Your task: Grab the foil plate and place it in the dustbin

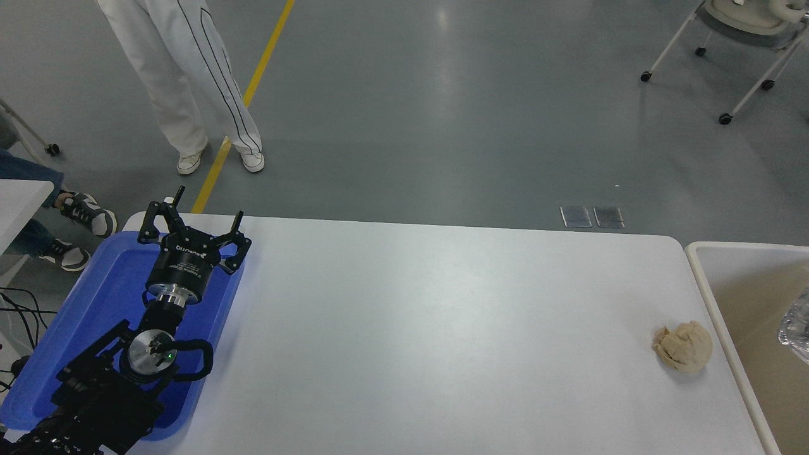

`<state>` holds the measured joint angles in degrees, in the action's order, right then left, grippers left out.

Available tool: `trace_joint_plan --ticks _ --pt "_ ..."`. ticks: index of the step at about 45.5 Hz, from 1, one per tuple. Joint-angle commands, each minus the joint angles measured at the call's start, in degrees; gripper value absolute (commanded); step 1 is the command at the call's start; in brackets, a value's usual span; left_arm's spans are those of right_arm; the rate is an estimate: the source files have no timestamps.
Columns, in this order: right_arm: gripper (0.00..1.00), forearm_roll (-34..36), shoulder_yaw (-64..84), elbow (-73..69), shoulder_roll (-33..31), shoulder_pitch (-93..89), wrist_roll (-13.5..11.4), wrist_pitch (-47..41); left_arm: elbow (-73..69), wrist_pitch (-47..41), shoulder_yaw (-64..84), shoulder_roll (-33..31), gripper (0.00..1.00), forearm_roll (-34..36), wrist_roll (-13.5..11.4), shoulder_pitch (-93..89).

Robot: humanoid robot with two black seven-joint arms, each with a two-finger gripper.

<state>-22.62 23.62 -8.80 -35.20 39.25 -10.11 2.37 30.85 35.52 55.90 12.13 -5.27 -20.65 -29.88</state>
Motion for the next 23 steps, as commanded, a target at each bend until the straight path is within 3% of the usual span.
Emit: trace_joint_plan --ticks 1,9,14,16,19,23 --pt "0.00 0.03 -0.15 0.54 0.58 -0.40 0.01 1.23 0.00 -0.01 0.00 0.00 1.00 0.00 0.00 0.00" --pt "0.03 0.03 -0.15 0.62 0.58 -0.92 0.01 1.67 0.00 -0.01 0.00 0.00 1.00 0.00 0.00 0.00" --pt "0.58 0.03 -0.07 0.71 0.58 -0.84 0.01 4.65 0.00 -0.01 0.00 0.00 1.00 0.00 0.00 0.00" --pt "0.76 0.03 -0.07 0.71 0.58 -0.92 0.09 6.58 0.00 -0.01 0.00 0.00 1.00 0.00 0.00 0.00" --pt "0.91 0.03 -0.07 0.62 0.66 -1.01 0.01 9.13 0.00 -0.01 0.00 0.00 1.00 0.00 0.00 0.00" --pt "0.98 0.03 -0.15 0.54 1.19 -0.93 0.09 10.37 0.00 -0.01 0.00 0.00 1.00 0.00 0.00 0.00"
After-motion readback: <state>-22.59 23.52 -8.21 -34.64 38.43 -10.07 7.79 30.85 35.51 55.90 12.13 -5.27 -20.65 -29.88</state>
